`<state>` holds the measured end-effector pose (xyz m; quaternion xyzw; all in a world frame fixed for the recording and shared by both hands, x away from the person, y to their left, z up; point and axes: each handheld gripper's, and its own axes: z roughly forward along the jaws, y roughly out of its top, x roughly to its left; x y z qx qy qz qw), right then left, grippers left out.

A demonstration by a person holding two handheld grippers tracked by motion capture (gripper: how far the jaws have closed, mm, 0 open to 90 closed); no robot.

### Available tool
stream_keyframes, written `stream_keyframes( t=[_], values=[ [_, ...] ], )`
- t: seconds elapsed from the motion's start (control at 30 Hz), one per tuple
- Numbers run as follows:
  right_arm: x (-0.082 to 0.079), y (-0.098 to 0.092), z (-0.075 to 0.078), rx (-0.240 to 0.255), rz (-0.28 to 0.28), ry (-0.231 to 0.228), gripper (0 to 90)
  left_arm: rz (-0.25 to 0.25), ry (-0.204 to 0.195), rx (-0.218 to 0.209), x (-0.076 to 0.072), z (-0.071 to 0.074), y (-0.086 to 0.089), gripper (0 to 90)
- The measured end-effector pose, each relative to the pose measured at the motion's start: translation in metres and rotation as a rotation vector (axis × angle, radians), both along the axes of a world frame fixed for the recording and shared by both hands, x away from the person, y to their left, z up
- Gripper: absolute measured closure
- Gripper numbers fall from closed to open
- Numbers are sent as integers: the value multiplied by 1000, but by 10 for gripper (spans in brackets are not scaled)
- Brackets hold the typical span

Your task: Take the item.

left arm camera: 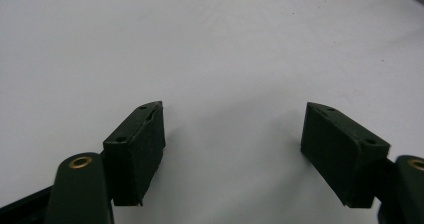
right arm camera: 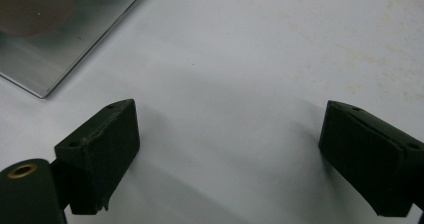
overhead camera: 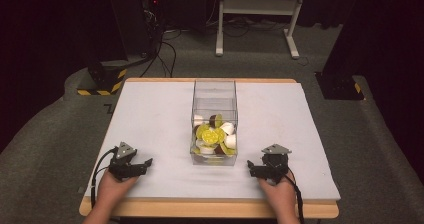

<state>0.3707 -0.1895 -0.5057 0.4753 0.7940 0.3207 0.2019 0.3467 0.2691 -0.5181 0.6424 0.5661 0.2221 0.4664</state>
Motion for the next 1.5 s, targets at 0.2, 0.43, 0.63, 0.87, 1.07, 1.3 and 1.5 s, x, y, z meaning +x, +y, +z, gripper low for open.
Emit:
stream_keyframes(
  t=[0.2, 0.43, 0.63, 0.87, 1.07, 1.3, 1.5],
  values=[
    [0, 0, 0, 1, 1, -1, 91, 4, -2, 0, 0, 0, 0, 262],
    [0, 0, 0, 1, 1, -1, 91, 4, -1, -3, 0, 0, 0, 262],
    [0, 0, 0, 0, 1, -1, 91, 4, -1, -3, 0, 0, 0, 261],
    [0, 0, 0, 1, -1, 1, 91, 0, 3, 4, 0, 0, 0, 262],
    [0, 0, 0, 0, -1, 1, 91, 6, 5, -5, 0, 1, 0, 264],
    [0, 0, 0, -1, 0, 0, 91, 16, 5, -8, 1, 2, 1, 308],
    [0, 0, 0, 0, 0, 0, 91, 21, 8, -27, 3, 3, 3, 340]
  ],
)
